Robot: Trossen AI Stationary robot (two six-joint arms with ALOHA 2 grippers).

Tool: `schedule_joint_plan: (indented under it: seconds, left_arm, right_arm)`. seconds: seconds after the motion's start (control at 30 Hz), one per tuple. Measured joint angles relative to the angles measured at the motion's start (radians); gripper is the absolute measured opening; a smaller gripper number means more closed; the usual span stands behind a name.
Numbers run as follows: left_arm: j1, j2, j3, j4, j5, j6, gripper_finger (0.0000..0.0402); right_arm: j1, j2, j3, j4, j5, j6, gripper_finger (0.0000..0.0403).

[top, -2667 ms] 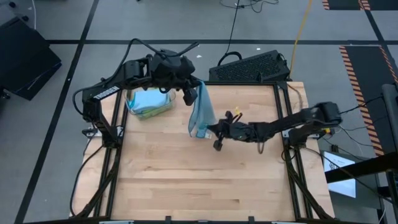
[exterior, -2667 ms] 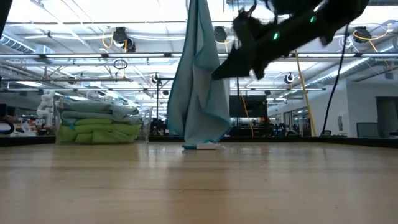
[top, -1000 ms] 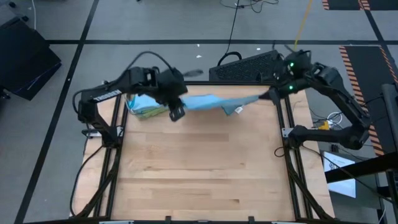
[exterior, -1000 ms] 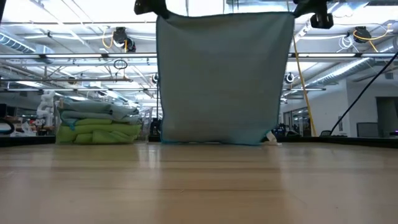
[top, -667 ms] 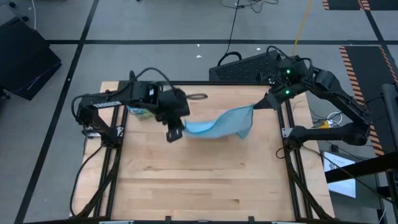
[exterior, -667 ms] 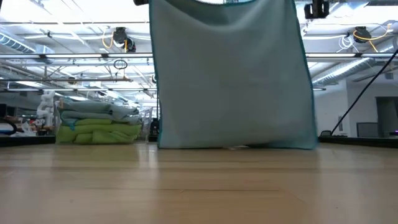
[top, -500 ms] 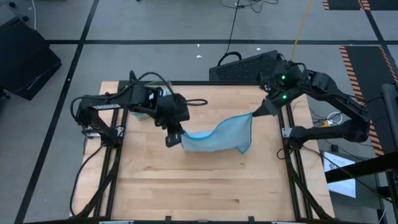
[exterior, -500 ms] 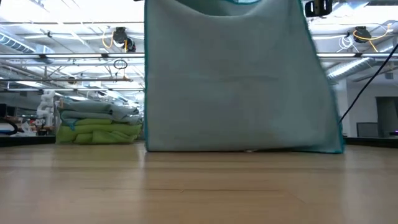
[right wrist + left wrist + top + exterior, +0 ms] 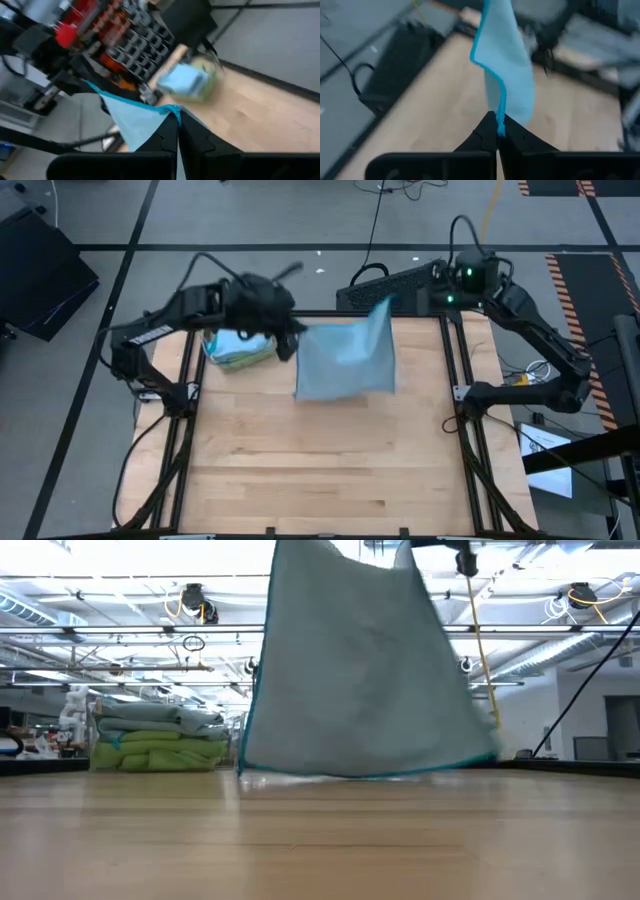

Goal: Fold microfiber towels
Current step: Fold the blue microfiber cloth

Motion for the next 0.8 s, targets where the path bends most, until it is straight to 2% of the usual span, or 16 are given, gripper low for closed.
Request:
schedule_joint_plan:
  seconds: [0.13, 0.23, 0.4, 0.5, 0.63, 0.73, 0.8]
  left_arm:
    - [0.063, -0.024, 0.0, 0.04, -0.006, 0.014, 0.0007]
    - [0.083, -0.024, 0.0, 0.034, -0.006, 0.014, 0.0004]
    - [0.073, -0.023, -0.03, -0.111, 0.018, 0.019, 0.0006]
    - [0.05, -0.022, -0.081, -0.184, 0.035, -0.003, 0.0004]
    - [0.014, -0.021, -0.148, -0.174, 0.114, -0.029, 0.0007]
    - [-0.011, -0.022, -0.201, -0.111, 0.196, -0.046, 0.0004]
    - [-0.032, -0.021, -0.248, -0.045, 0.231, -0.075, 0.0006]
  right_arm:
    - [-0.125, 0.041, 0.0, 0.071, -0.168, 0.012, 0.0]
    - [-0.172, 0.051, 0.0, 0.043, -0.267, 0.011, 0.0]
    - [-0.168, 0.015, 0.0, -0.176, -0.404, -0.062, 0.0]
    - [-0.126, -0.01, 0.0, -0.387, -0.41, -0.147, 0.0]
    - [-0.055, -0.021, 0.0, -0.6, -0.389, -0.231, 0.0]
    - [0.01, -0.02, 0.0, -0.668, -0.312, -0.25, 0.0]
    - [0.055, -0.021, -0.017, -0.665, -0.305, -0.227, 0.0]
